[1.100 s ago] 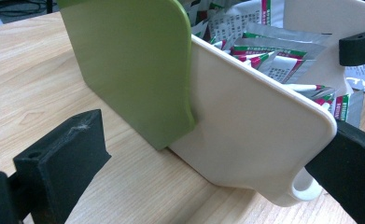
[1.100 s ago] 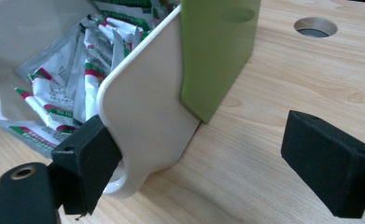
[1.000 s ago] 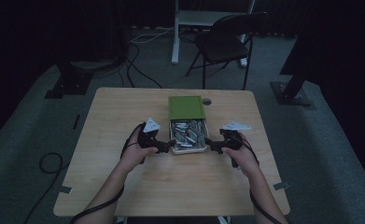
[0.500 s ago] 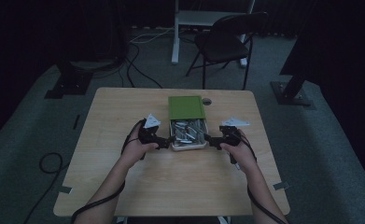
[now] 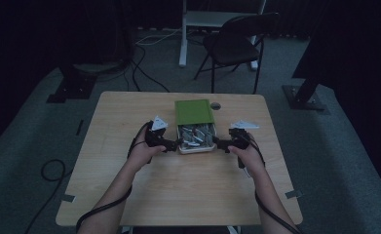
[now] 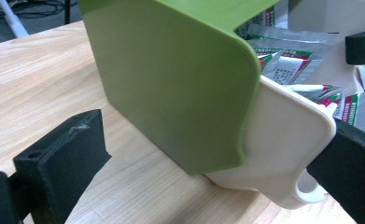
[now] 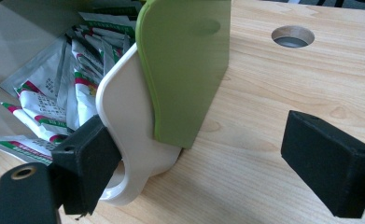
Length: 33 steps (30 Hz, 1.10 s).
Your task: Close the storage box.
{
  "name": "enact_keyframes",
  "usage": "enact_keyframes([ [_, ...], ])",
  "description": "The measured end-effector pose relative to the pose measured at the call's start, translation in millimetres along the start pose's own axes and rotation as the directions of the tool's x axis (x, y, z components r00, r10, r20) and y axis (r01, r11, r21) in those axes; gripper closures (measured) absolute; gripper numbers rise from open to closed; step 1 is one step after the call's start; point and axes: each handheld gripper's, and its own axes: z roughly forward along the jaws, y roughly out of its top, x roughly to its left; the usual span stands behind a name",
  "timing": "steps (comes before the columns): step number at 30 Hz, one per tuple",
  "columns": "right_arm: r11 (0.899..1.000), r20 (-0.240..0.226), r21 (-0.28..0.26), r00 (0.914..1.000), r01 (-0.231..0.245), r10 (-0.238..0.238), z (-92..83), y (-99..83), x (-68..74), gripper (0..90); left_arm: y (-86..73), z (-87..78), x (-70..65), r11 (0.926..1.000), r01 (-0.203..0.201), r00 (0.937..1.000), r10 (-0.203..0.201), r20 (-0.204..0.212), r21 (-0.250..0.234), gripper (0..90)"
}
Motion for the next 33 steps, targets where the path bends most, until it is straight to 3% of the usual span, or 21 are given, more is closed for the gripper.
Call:
enact_keyframes([
  [33,1.000,0.035,0.004,0.9991,-0.026,0.026,17.3,14.1,-5.4,12.6,6.5,11.4,13.5,0.9991,0.037,0.9976,-0.038,-0.058,-0.021,2.3],
])
